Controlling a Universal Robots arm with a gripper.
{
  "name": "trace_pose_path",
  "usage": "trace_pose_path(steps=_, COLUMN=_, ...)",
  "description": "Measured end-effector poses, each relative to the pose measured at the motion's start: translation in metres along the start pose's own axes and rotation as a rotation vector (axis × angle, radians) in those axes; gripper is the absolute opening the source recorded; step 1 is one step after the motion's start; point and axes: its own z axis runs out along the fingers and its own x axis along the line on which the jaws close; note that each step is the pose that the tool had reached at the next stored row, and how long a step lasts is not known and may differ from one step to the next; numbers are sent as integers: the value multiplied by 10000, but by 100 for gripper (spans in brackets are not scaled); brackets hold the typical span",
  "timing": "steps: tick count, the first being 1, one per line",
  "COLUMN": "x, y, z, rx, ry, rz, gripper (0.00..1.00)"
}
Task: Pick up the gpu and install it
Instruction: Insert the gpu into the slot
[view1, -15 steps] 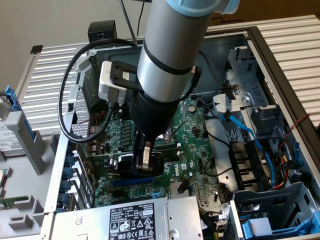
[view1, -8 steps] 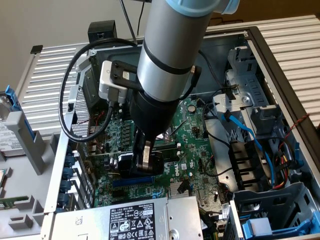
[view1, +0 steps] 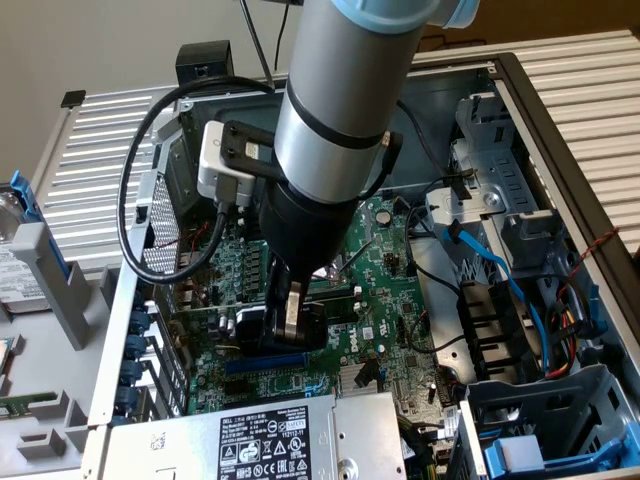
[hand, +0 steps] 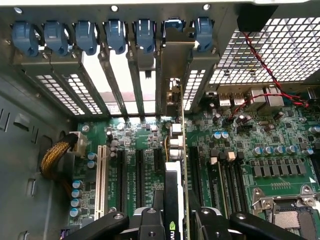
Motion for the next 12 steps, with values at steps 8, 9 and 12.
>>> trace_pose_path(steps=8, x=1, y=0, z=0, rx=-5, ry=80, rz=30, gripper=29)
trace_pose_path(steps=9, x=0, y=0, z=0, rx=-5, ry=79, rz=30, gripper=29)
trace_pose_path(steps=12, x=4, y=0, z=0, rx=-4, ry=80, rz=31, gripper=29)
